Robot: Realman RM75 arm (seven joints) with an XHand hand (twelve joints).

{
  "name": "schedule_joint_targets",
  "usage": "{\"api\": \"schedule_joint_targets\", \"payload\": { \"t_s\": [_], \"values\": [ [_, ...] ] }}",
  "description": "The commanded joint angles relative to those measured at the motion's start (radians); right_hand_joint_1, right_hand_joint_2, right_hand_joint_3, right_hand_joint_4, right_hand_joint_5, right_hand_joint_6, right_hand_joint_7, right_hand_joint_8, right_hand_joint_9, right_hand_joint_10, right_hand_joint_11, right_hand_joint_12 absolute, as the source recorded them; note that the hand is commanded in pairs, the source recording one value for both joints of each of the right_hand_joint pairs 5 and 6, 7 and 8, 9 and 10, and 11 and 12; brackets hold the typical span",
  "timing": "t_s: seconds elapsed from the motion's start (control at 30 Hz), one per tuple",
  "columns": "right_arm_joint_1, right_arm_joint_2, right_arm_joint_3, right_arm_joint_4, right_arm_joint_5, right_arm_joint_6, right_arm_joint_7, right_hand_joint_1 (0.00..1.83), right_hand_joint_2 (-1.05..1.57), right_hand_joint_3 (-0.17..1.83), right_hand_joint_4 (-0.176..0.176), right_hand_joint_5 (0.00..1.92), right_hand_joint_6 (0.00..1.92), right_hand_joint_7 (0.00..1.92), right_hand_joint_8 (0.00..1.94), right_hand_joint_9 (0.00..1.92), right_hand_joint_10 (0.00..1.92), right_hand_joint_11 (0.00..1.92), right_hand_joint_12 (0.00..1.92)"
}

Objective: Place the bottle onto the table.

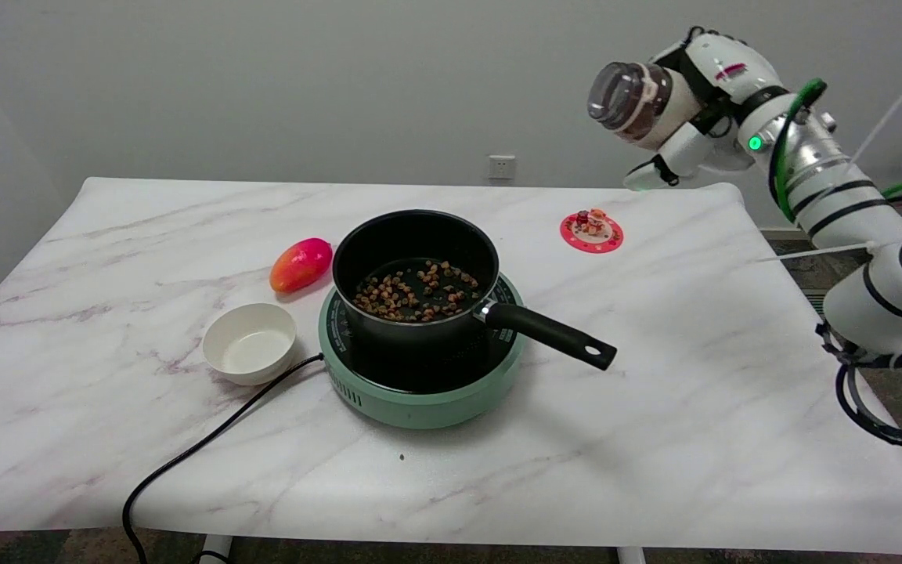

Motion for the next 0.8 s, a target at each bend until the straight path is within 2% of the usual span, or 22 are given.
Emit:
{"api": "schedule_joint_targets", "payload": {
  "t_s": [0.03,0.2,0.43,0.7,0.8],
  "values": [
    [-0.255,-0.076,0.198,-0.077,0.077,-0.084,0.388,1.39,1.15,0.56,0.0,1.92,1.92,1.92,1.92,1.36,1.36,1.21,1.21],
    [-0.283,-0.108,0.228,-0.108,0.096,-0.067,0.418,1.37,1.19,0.54,0.0,1.92,1.92,1.92,1.92,1.37,1.37,1.24,1.24],
    [-0.306,-0.199,0.308,-0.169,0.148,0.065,0.418,1.36,1.2,0.53,0.0,1.92,1.92,1.92,1.92,1.38,1.38,1.24,1.24],
    [-0.28,-0.217,0.331,-0.338,0.299,0.271,0.416,1.36,1.22,0.52,0.0,1.92,1.92,1.92,1.92,1.39,1.39,1.25,1.25],
    [-0.234,-0.207,0.331,-0.458,0.374,0.434,0.406,1.35,1.24,0.52,0.0,1.92,1.92,1.92,1.92,1.4,1.4,1.25,1.25]
  ]
}}
